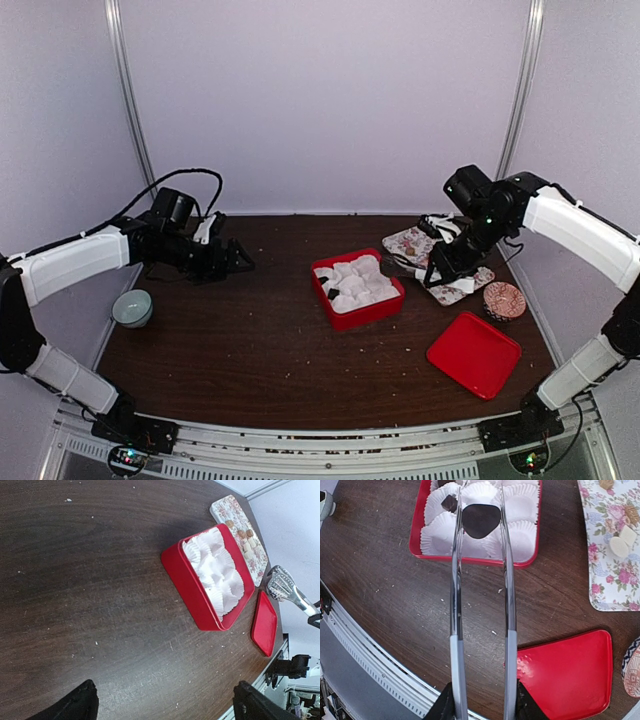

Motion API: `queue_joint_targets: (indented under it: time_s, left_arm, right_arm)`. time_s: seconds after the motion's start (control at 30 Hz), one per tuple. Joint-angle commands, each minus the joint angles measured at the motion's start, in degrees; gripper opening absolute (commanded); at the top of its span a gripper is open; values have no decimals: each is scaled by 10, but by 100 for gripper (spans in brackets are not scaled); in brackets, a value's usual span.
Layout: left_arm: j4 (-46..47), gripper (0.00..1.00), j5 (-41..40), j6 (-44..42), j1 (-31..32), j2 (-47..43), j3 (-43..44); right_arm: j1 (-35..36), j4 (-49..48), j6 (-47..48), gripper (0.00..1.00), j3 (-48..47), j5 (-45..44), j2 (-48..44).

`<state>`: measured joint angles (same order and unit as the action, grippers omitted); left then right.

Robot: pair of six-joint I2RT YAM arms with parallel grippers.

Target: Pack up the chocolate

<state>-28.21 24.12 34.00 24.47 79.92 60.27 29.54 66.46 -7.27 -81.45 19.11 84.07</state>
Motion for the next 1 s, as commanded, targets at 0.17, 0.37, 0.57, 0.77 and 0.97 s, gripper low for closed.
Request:
queue_joint_targets:
  time_s: [0.17,0.37,0.57,0.77,0.97]
  left_arm:
    - [15,96,3,-13,-4,-19,-8]
    - [14,96,2,-12,-4,-18,-9]
    - [11,96,-1,-11,-3,-18,-11]
    - [12,96,-1,-12,-3,-14,-9]
    - [10,96,0,-14,-3,-11,-4]
  right_arm:
    - [75,-37,-17,27,-26,57,74]
    - [97,-51,-25,27,-56,58,117]
    - [98,-52,-28,28,-63,58,142]
    - [98,-56,-24,30,-57,53,155]
    - [98,-62,-28,37,-59,53,156]
